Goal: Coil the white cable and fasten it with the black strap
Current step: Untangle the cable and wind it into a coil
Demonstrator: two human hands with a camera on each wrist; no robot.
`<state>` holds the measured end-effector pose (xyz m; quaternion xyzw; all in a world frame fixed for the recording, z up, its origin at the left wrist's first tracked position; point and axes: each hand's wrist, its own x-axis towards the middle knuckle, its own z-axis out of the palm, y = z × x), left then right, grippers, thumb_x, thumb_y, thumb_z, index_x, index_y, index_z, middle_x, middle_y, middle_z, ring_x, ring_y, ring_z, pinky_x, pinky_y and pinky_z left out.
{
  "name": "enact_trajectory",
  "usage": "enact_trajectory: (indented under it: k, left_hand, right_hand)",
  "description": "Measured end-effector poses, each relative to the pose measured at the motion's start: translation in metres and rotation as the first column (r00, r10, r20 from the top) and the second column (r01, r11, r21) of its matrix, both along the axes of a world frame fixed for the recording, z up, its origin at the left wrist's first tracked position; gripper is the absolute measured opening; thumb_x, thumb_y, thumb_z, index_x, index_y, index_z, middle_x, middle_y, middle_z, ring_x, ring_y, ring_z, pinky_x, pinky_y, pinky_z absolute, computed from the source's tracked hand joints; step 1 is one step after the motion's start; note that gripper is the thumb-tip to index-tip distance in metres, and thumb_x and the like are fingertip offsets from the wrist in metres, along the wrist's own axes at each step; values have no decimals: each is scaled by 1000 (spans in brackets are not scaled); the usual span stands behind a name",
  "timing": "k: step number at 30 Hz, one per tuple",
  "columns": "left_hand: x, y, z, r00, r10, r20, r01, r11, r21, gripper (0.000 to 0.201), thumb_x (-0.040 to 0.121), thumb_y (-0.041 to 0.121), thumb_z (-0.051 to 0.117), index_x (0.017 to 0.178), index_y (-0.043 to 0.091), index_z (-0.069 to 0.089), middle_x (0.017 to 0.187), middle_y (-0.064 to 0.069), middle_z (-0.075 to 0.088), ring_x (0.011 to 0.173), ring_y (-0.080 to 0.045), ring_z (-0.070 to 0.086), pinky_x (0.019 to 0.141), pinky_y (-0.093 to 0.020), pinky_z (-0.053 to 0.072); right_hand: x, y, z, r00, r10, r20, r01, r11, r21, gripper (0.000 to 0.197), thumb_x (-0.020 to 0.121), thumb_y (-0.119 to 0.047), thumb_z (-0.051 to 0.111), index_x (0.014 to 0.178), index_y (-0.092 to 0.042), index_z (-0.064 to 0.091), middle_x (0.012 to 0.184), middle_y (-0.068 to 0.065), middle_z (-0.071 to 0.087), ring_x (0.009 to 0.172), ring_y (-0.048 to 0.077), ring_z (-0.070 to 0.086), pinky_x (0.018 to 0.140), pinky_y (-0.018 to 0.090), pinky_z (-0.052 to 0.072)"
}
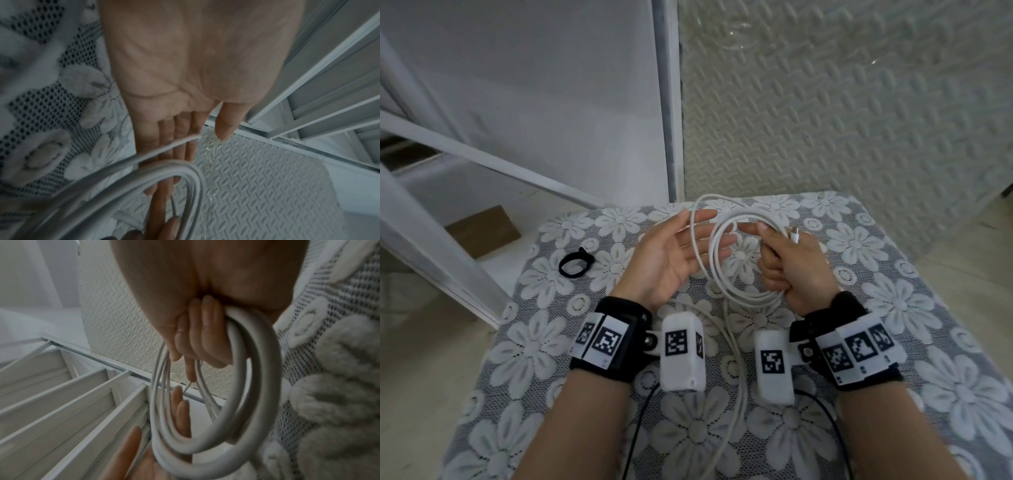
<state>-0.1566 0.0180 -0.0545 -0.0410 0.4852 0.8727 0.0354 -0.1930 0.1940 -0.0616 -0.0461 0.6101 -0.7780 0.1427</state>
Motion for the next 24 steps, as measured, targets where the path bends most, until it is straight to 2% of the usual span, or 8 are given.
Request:
enact_trajectory:
  k: [3, 7, 10, 13, 17, 20, 22, 24]
  left_hand:
    - [1, 5, 0, 998, -37, -53, 35, 999, -38, 34, 99, 16, 37, 122, -3, 55, 113, -26, 65, 99, -38, 66, 86, -45, 55]
    - [1, 8, 0, 994, -78, -77, 73, 996, -59, 28, 99, 10, 36, 114, 0, 57, 100, -22, 71, 81, -31, 72, 72, -40, 60]
    - [1, 7, 0, 994, -78, -71, 73, 995, -75, 28, 100, 9, 34, 106, -1, 59, 81, -18, 72, 62, -24, 71, 58, -33, 59]
    - [1, 8, -2, 994, -92, -61, 85, 990, -111, 27, 100, 10, 33, 101, -5, 56, 60, -9, 65, 44, -16, 60, 45, -28, 54]
    - [1, 11, -4, 989, -140, -49, 134, 984, -119, 32, 101, 11, 30, 118, -8, 48, 47, -3, 47, 34, -14, 42, 43, -26, 46]
    - [0, 13, -4, 987, -158, -32, 150, 973, -178, 50, 101, 34, 29, 110, -9, 53, 45, -1, 40, 33, -12, 36, 44, -24, 43]
    - [-1, 14, -4, 986, -166, -25, 157, 963, -219, 62, 98, 45, 28, 106, -9, 58, 47, -1, 36, 35, -12, 33, 44, -24, 41]
    - [-1, 14, -4, 985, -169, -39, 155, 959, -236, 51, 98, 42, 34, 96, -1, 61, 46, 1, 35, 34, -10, 33, 43, -24, 40]
  right_hand:
    - [1, 0, 1, 1000, 6, 21, -7, 1000, 24, 29, 97, -25, 47, 101, -7, 69, 40, -7, 24, 31, 5, 19, 34, 12, 20]
    - [3, 0, 3, 999, 23, 31, -24, 999, 37, 32, 97, -27, 47, 102, -3, 68, 38, -6, 25, 29, 7, 25, 32, 20, 37]
    - [4, -1, 4, 996, 77, 36, -79, 995, 62, 32, 97, -27, 46, 105, -6, 68, 38, -6, 24, 28, 7, 25, 31, 18, 34]
    - [6, -2, 6, 991, 122, 51, -126, 988, 94, 32, 97, -27, 46, 108, -5, 66, 38, -6, 23, 27, 7, 23, 32, 15, 31]
    - [8, -3, 6, 987, 154, 44, -159, 974, 160, 30, 97, -27, 47, 106, -6, 68, 37, -7, 23, 27, 7, 25, 30, 17, 31]
    - [7, -4, 4, 983, 169, 66, -178, 970, 165, 29, 97, -26, 48, 105, -8, 69, 36, -6, 24, 27, 8, 27, 31, 17, 33]
    - [7, -4, 4, 981, 175, 84, -186, 972, 142, 27, 97, -26, 48, 102, -12, 71, 34, -3, 32, 27, 10, 36, 32, 18, 35]
    - [7, -3, 5, 974, 198, 114, -212, 969, 127, 25, 96, -27, 48, 98, -15, 71, 36, 1, 50, 33, 13, 54, 30, 15, 31]
